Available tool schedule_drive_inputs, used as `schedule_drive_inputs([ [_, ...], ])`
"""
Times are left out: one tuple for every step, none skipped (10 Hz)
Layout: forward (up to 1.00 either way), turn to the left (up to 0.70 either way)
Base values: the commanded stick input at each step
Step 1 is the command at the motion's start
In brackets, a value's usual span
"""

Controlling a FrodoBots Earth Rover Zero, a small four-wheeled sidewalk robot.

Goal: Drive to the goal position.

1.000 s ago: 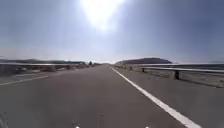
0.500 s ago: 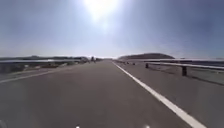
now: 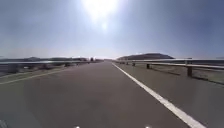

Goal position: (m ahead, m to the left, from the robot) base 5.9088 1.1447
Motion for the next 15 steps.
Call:
schedule_drive_inputs([
  [0.70,0.00],
  [0.70,0.00],
  [0.70,0.00],
  [0.70,0.00],
  [0.70,0.00],
  [0.70,0.00],
  [0.70,0.00],
  [0.70,0.00],
  [0.70,0.00],
  [0.70,0.00],
  [0.70,0.00],
  [0.70,0.00],
  [0.70,0.00],
  [0.70,0.00],
  [0.70,0.00],
])
